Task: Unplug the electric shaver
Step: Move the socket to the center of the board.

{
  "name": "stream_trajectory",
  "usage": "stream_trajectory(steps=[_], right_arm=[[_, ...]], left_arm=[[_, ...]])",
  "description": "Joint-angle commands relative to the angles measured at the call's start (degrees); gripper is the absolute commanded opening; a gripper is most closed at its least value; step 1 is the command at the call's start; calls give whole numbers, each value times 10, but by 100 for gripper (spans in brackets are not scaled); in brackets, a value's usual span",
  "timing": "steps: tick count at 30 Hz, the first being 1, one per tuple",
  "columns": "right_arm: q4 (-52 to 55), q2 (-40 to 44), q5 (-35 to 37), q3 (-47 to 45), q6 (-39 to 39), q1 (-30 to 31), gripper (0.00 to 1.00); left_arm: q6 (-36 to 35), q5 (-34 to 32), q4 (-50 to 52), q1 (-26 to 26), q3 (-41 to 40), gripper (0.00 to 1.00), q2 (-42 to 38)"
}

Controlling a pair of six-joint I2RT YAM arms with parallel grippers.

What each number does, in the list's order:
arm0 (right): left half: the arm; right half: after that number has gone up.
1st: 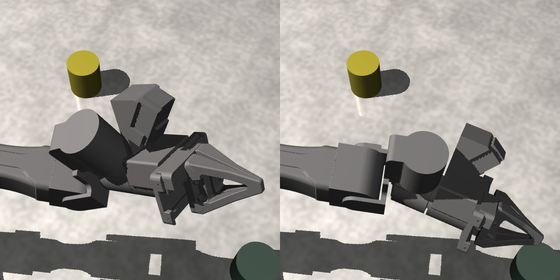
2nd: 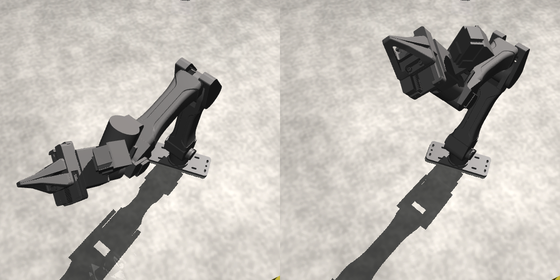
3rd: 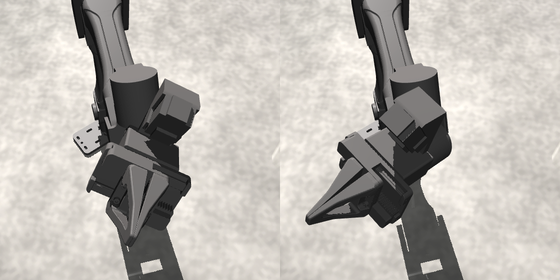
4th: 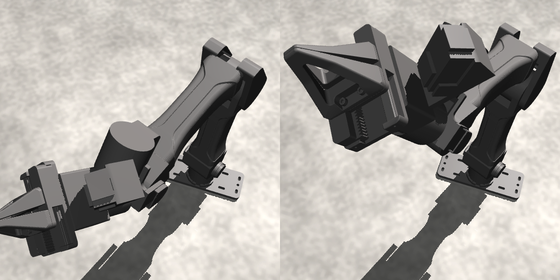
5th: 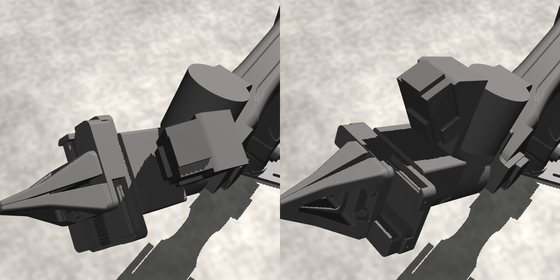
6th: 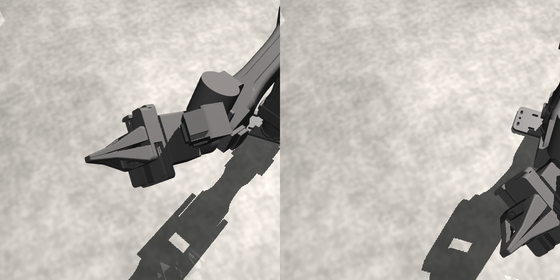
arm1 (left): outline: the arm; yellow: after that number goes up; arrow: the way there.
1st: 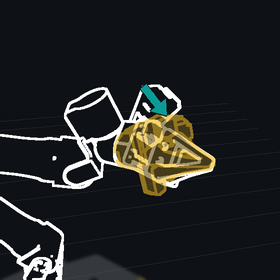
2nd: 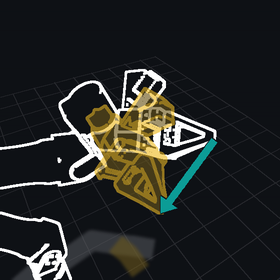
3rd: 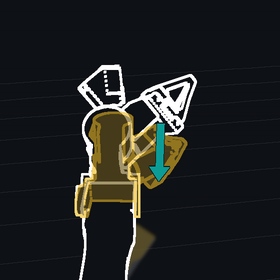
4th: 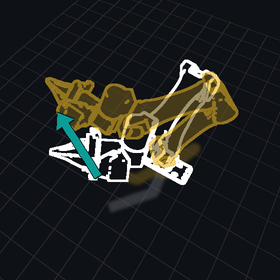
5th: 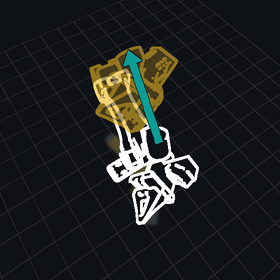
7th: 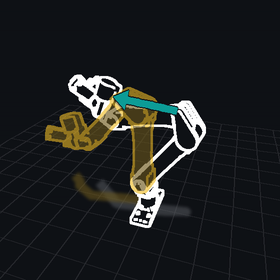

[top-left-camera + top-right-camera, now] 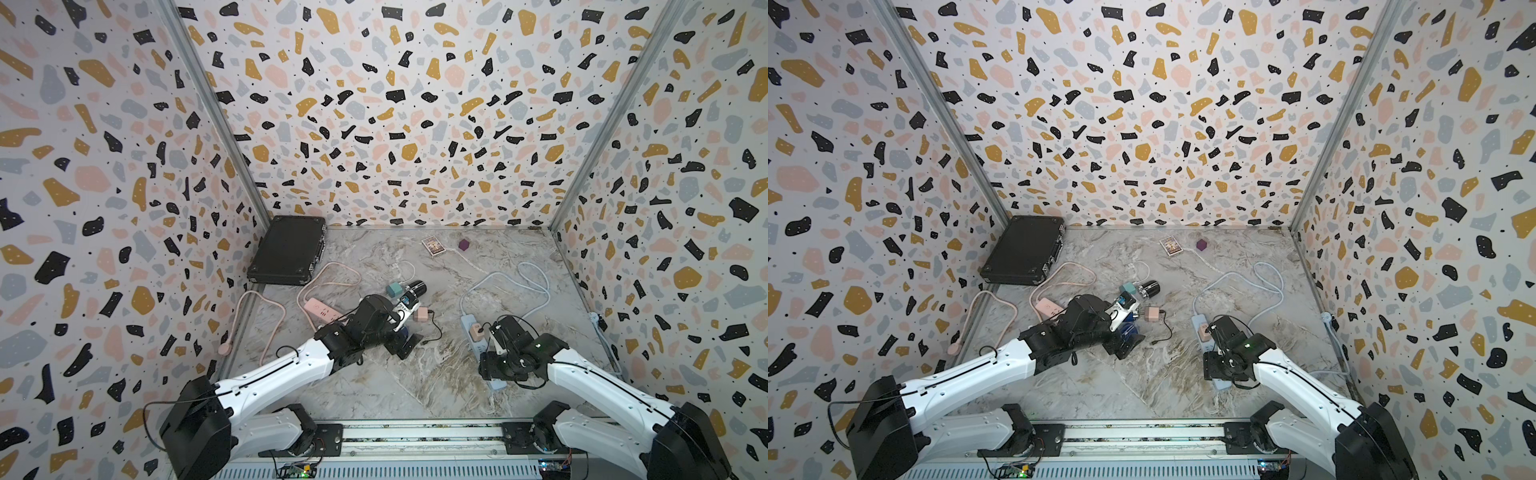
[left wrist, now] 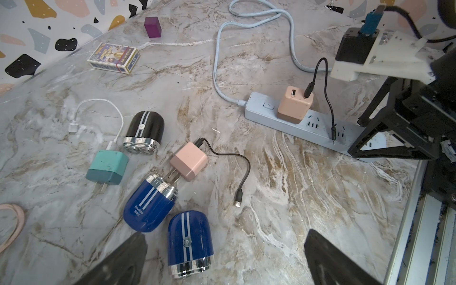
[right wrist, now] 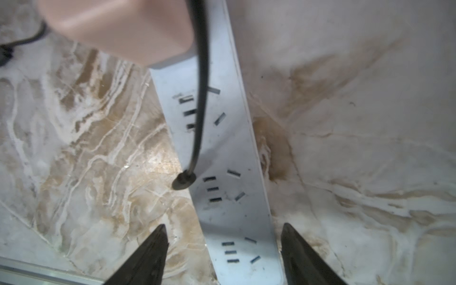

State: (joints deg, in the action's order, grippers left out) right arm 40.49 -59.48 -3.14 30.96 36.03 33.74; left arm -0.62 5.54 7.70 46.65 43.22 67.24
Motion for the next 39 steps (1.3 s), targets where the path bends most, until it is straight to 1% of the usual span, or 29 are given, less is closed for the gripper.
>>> stream_trajectory(steps=[1, 3, 6, 10, 13, 17, 20, 22, 25, 26, 30, 34, 37, 39], right_arm=[[-12, -10, 4, -7, 10, 6, 74], [-29, -11, -11, -10, 15, 13, 73], [-55, -15, -32, -3, 25, 30, 68], [-91, -52, -45, 27, 38, 73, 67], [-146, -109, -66, 50, 52, 118, 67], [-225, -221, -106, 104, 58, 177, 67], [-279, -281, -144, 145, 56, 192, 67], [-296, -283, -134, 163, 53, 193, 69], [-243, -267, -91, 217, 11, 192, 72], [-230, -262, -87, 234, 0, 192, 73], [-151, -228, -53, 282, -47, 189, 78], [-80, -190, -24, 291, -84, 169, 80], [-59, -162, -18, 282, -103, 149, 81], [-53, -154, -1, 274, -132, 144, 81]], left_arm=[[4, 10, -7, 2, 7, 100, 1], [3, 7, -5, 2, 9, 100, 4], [1, 5, -4, 2, 10, 100, 4], [1, 0, 6, 3, 14, 100, 4], [-4, -5, 17, 3, 18, 99, 1], [-5, -22, 24, 2, 12, 100, -20], [0, -53, 50, 3, 12, 100, -44], [0, -72, 69, 2, 14, 100, -62], [0, -97, 95, 3, 13, 100, -93], [0, -101, 97, 3, 9, 100, -100], [0, -101, 95, 2, -4, 100, -118], [3, -86, 89, 2, -14, 100, -113], [6, -70, 80, 3, -21, 100, -102], [13, -55, 66, 2, -26, 100, -94]])
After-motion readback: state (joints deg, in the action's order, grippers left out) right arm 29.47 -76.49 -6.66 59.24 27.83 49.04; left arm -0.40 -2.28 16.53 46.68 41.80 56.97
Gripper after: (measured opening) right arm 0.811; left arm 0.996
